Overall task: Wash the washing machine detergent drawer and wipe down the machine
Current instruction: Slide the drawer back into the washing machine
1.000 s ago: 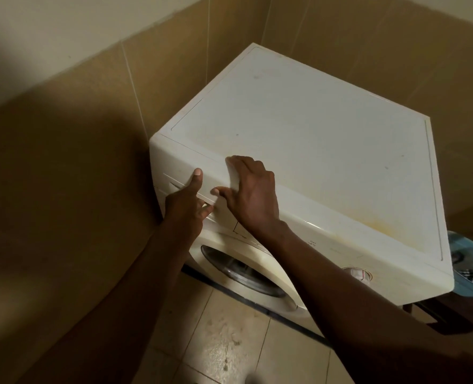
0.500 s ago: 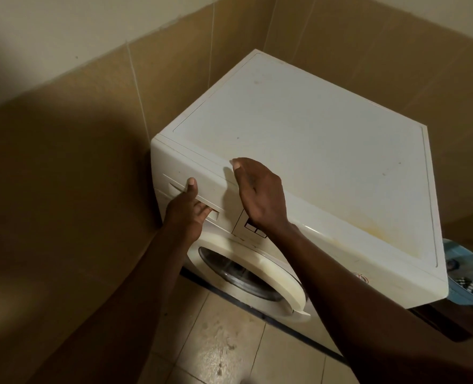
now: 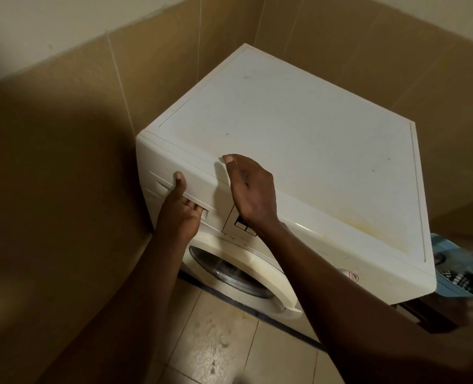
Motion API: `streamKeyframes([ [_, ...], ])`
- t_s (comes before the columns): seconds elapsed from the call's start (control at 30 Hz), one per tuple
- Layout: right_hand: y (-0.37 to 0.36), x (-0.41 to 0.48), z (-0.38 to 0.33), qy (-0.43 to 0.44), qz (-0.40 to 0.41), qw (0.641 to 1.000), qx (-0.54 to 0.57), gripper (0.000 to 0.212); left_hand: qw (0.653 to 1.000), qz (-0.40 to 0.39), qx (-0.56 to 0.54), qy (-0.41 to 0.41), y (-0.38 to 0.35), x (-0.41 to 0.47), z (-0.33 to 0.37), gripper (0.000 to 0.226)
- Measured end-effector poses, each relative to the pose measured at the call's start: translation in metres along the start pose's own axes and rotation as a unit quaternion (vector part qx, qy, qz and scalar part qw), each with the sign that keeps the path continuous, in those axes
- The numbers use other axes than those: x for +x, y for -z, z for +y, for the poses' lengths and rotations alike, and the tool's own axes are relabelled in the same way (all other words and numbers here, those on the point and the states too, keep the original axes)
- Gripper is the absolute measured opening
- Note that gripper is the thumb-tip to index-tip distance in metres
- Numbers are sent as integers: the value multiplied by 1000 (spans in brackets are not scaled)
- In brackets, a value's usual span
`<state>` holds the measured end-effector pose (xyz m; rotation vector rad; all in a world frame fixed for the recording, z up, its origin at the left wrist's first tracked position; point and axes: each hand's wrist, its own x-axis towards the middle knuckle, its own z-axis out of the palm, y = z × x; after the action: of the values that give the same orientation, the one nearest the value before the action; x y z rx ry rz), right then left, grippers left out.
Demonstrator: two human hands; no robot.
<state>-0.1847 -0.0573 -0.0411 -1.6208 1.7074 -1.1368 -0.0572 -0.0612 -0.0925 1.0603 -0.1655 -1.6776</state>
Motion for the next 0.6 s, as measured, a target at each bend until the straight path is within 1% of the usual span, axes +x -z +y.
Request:
streamKeyframes([
  [0.07, 0, 0, 0, -2, 3, 1000, -3, 36, 1000, 24, 1, 12, -3, 0, 0, 69],
  [0.23, 0, 1, 1, 9, 8, 1000, -11, 38, 998, 53, -11, 16, -5, 5, 1, 71],
  [0.27, 0, 1, 2, 12, 7, 1000, -15, 38, 998, 57, 5, 7, -4, 5, 0, 70],
  [0.33, 0, 2, 5, 22, 2, 999, -23, 37, 995, 56, 81, -34, -1, 1, -3, 72],
  [0.37, 0, 2, 6, 28, -1, 999, -26, 35, 989, 64, 122, -58, 1, 1, -4, 70],
  [0.4, -1, 2, 8, 30, -3, 999, -26, 33, 989, 65, 115, -64, 5, -1, -5, 62],
  [0.43, -1, 3, 9, 31, -3, 999, -22, 31, 994, 57, 70, -57, 10, -2, -5, 51],
  [0.47, -1, 3, 10, 31, -2, 999, -17, 29, 998, 45, 15, -41, 16, -4, -4, 45],
  [0.5, -1, 3, 10, 29, 0, 999, -13, 28, 998, 30, -45, -20, 20, -8, -1, 49],
  [0.53, -1, 3, 11, 28, 1, 1000, -13, 27, 996, 15, -90, -5, 24, -13, 0, 59],
  [0.57, -1, 3, 10, 30, 0, 999, -17, 27, 994, 14, -112, 4, 28, -18, 1, 65],
  [0.6, -2, 3, 10, 32, -1, 999, -21, 27, 991, 10, -131, 9, 32, -21, 0, 62],
])
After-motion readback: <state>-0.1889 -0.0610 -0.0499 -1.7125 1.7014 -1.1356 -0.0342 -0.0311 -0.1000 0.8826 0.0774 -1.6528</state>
